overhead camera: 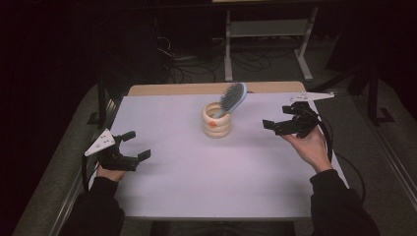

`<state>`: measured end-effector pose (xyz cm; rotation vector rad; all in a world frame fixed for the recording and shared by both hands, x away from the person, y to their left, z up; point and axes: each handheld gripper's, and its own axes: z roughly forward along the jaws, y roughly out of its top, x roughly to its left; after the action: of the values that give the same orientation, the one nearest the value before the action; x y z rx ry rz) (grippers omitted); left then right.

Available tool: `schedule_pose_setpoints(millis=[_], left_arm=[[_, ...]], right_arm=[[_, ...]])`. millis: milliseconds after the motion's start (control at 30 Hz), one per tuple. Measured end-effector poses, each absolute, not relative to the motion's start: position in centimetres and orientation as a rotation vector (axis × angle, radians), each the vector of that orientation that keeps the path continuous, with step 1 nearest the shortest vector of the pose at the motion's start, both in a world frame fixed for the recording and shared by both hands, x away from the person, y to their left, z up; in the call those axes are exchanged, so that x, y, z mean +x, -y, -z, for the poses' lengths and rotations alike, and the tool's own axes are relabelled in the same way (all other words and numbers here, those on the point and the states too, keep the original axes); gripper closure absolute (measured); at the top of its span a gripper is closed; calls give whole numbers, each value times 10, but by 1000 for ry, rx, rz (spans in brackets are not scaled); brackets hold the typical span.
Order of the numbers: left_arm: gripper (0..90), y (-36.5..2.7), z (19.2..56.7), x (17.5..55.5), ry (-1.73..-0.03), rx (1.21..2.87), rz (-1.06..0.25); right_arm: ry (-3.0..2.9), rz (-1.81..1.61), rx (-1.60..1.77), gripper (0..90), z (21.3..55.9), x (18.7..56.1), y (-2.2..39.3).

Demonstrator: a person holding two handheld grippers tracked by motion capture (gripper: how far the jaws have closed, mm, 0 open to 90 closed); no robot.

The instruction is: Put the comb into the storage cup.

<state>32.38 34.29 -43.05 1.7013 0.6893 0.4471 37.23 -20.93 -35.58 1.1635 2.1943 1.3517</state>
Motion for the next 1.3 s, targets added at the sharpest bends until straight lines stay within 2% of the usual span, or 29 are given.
schedule_pose_setpoints(millis=[400, 1300], left_arm=[[0, -342, 432, 325, -691, 1711, -445], [0, -342, 434, 326, -704, 1726, -431]], right_arm=[[-2184, -1357, 1182, 0, 383, 351, 220], [-2182, -1316, 1170, 0, 407, 319, 233]])
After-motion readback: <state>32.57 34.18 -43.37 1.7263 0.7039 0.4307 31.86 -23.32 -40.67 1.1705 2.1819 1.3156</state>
